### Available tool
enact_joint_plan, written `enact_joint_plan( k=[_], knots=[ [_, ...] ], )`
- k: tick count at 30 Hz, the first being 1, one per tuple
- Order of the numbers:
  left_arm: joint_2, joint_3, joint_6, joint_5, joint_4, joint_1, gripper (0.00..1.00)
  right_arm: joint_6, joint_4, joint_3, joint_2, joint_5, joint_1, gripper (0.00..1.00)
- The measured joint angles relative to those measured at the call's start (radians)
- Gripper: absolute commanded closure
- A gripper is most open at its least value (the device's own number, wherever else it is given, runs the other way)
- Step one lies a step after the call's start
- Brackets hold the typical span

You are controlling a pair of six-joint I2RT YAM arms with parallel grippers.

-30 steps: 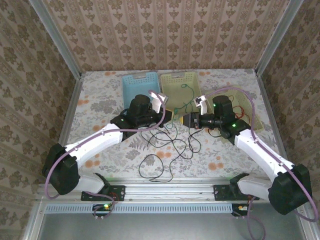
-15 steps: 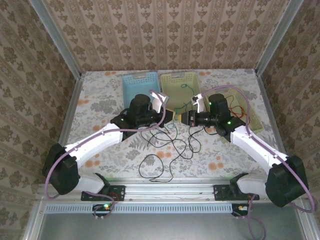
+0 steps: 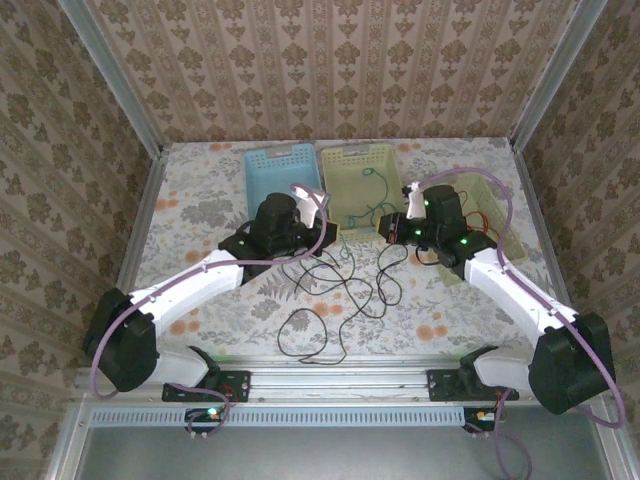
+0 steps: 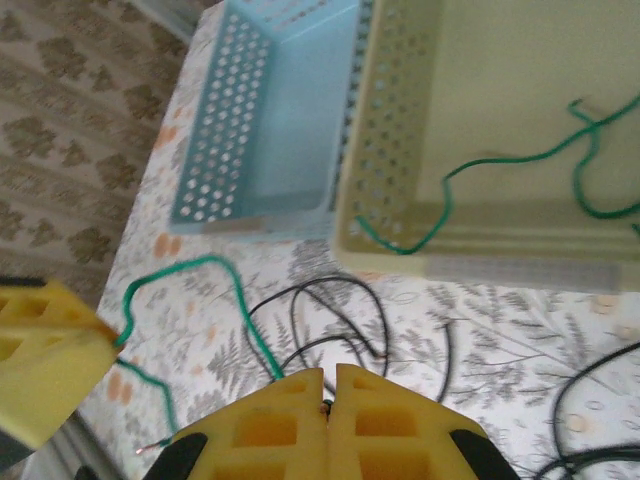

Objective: Untangle the cables

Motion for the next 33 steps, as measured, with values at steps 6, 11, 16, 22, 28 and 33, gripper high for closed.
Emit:
enact_joint_plan(
  k=[6, 11, 16, 22, 28, 33],
  knots=[
    [0.0, -0.005, -0.009, 0.0, 0.021, 0.008, 0.68, 0.018, 0.008, 0.005, 0.005, 0.021, -0.013, 1.0],
    [-0.002, -0.005, -0.024, -0.006, 0.025, 0.027, 0.37, 0.045, 0.045, 0.039, 0.053, 0.039, -0.038, 1.0],
    [-0.028, -0.015, -0.026, -0.039, 0.024, 0.034, 0.31, 0.063, 0.083, 0.123, 0.146, 0.066, -0.051, 1.0],
    [-0.044, -0.039, -0.021, -0.103, -0.021, 0.019, 0.29, 0.096, 0.102, 0.204, 0.288, 0.129, -0.063, 0.97],
    [-0.044, -0.084, -0.012, -0.14, -0.099, -0.034, 0.28, 0.132, 0.138, 0.207, 0.388, 0.151, -0.063, 0.57],
    [-0.044, -0.098, 0.026, -0.142, -0.216, -0.095, 0.27, 0.124, 0.137, 0.2, 0.371, 0.153, -0.063, 0.53]
  ],
)
